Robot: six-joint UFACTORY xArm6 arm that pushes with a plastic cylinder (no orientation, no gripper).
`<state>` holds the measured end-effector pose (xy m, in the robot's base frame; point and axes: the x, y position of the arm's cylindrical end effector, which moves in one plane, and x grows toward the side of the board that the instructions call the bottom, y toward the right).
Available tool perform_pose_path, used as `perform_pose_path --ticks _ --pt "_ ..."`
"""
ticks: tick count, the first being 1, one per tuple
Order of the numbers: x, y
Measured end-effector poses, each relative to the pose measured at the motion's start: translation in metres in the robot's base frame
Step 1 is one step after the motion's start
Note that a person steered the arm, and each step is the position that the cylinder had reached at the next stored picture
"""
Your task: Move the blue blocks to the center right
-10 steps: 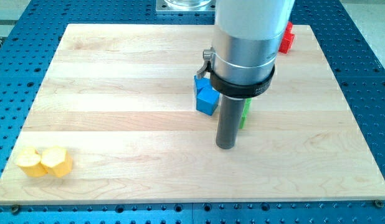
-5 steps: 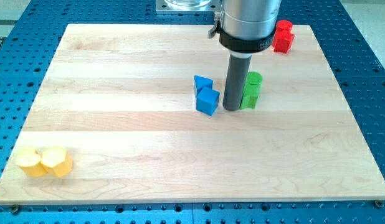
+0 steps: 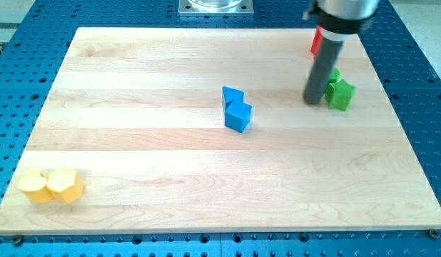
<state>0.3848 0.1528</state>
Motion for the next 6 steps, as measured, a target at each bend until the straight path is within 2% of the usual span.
perform_pose_path --ticks 2,3,4,6 --pt "-0.045 -0.008" --pt "-0.057 0.014" --pt "-0.033 0.015" --pt "-0.055 0.019"
